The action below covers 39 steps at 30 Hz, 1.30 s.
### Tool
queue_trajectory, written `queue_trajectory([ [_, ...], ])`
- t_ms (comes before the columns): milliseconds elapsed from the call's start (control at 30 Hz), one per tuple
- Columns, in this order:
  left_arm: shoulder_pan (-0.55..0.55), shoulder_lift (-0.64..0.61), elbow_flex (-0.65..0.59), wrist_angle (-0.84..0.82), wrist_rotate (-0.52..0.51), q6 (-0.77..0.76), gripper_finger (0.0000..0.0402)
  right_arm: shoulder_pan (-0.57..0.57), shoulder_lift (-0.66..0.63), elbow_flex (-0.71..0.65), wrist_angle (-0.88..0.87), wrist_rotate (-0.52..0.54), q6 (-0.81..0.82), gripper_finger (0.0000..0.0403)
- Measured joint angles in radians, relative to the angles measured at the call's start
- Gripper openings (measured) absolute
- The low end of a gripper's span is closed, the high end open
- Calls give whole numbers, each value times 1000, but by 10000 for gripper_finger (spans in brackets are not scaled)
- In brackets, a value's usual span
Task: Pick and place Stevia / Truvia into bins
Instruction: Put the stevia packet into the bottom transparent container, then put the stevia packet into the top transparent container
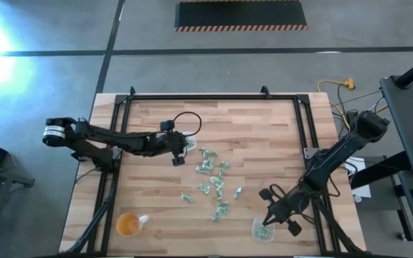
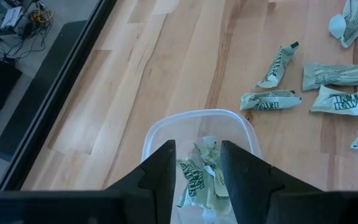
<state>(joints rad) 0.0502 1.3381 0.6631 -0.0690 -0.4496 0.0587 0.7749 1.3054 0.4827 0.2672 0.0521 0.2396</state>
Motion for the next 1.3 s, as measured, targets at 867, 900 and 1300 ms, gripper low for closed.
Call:
queue_trajectory([
  [867,0,0,-8,-1,0,-2,112,4,123,103,-77,-50,42,51],
  [900,0,0,-8,0,0,-2,112,4,123,103,-77,-50,42,57],
  [1300,-11,0,-8,-1,98,-2,112,4,25,109,-87,-47,-66,97],
])
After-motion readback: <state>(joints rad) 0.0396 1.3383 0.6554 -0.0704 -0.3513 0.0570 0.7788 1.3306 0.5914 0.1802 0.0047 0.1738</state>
